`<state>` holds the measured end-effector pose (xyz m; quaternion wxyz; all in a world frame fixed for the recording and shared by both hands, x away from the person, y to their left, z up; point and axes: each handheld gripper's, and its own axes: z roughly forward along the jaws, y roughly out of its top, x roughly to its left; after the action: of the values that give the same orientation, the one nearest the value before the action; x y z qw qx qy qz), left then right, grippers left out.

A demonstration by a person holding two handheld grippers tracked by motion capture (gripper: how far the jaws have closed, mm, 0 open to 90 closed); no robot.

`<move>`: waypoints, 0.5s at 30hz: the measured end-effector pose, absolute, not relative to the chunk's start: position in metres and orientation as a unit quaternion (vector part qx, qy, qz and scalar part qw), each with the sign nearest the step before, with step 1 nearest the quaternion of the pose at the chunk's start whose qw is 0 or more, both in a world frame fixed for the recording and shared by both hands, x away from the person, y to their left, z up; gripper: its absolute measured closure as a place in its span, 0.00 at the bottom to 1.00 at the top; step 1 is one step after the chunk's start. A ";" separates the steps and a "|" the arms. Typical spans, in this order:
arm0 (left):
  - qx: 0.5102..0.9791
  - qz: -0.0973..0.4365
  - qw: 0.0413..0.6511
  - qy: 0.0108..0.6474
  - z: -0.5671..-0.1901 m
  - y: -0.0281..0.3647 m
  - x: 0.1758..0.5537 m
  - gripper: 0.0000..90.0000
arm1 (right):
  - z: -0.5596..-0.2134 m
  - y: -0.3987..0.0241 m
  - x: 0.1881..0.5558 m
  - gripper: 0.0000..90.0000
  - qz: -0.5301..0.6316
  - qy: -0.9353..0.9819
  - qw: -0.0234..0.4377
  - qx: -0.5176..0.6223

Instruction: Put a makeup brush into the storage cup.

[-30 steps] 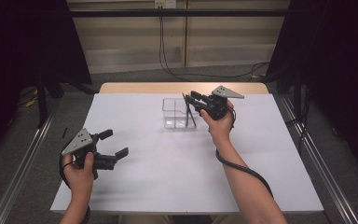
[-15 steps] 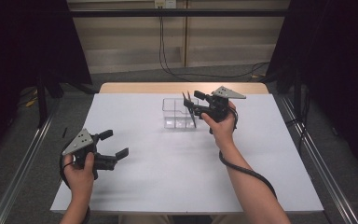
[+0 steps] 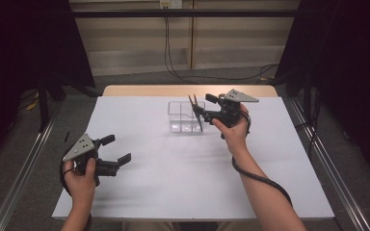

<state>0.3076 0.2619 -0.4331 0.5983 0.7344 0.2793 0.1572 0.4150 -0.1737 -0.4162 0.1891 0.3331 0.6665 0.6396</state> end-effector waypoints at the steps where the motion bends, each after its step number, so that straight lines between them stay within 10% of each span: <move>1: 0.734 0.157 0.598 0.279 -0.433 0.262 0.308 0.02 | -0.416 -0.174 0.414 0.21 0.638 0.667 0.187 0.335; 15: 0.734 0.156 0.600 0.277 -0.433 0.260 0.310 0.02 | -0.418 -0.183 0.408 0.16 0.634 0.665 0.188 0.347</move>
<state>0.3104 0.2595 -0.4330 0.5998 0.7343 0.2769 0.1559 0.4083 -0.1829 -0.4177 0.1880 0.3472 0.6649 0.6341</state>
